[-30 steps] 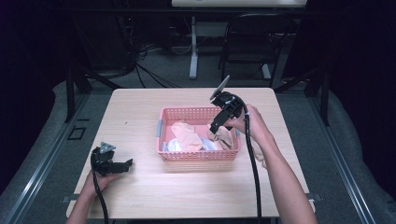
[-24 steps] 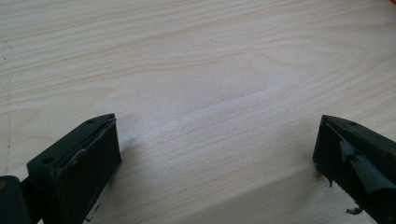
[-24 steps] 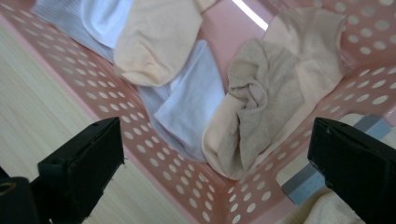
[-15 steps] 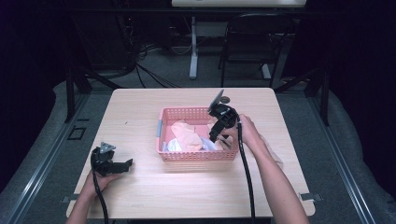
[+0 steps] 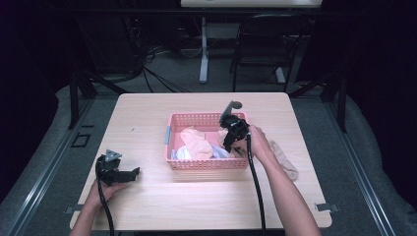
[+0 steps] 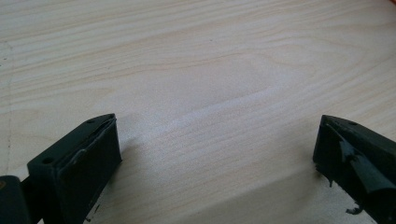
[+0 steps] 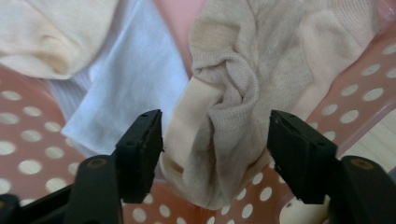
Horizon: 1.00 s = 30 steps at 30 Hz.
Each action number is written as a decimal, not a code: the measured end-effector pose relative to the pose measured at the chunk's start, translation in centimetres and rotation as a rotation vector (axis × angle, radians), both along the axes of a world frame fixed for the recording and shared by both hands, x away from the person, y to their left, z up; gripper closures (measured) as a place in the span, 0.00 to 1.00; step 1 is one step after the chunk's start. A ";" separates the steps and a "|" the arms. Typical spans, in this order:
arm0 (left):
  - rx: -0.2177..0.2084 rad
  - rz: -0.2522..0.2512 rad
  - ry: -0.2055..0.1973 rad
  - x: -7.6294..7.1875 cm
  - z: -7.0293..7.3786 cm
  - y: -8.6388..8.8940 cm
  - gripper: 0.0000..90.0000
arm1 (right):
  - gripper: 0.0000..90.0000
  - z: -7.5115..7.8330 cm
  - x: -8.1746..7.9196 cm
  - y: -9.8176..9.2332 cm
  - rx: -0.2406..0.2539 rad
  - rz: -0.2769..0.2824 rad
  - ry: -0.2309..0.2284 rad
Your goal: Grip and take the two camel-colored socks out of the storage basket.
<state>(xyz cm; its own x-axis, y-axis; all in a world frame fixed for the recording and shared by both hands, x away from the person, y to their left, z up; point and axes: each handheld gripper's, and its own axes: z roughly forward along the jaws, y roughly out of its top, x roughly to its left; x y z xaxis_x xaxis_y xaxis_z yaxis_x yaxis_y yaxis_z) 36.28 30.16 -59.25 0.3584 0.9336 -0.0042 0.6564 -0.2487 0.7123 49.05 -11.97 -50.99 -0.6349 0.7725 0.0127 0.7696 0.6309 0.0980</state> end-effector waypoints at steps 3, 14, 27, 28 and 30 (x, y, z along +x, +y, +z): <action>0.000 0.000 0.000 0.0 0.0 0.0 0.00 | 0.54 -0.5 0.0 0.1 -0.024 -0.014 -0.004; -0.001 0.000 0.000 0.0 0.0 0.0 0.00 | 0.89 -0.7 -0.1 0.5 -0.067 -0.010 -0.004; 0.000 0.000 0.000 0.0 0.0 0.0 0.00 | 0.90 2.0 -0.7 0.5 -0.025 0.013 -0.035; 0.000 0.000 0.000 0.0 0.0 0.0 0.00 | 0.90 2.2 -0.7 0.5 -0.019 0.019 -0.043; 0.000 0.000 0.000 0.0 0.0 0.0 0.00 | 0.90 2.9 -0.8 0.5 -0.021 0.024 -0.042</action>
<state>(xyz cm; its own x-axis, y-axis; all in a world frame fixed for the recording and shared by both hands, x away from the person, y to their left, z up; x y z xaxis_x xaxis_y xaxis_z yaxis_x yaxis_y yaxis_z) 36.28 30.16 -59.25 0.3585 0.9335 -0.0043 0.6564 -0.2488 0.7122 48.27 -11.45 -48.13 -0.6530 0.7568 -0.0303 0.7497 0.6515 0.1160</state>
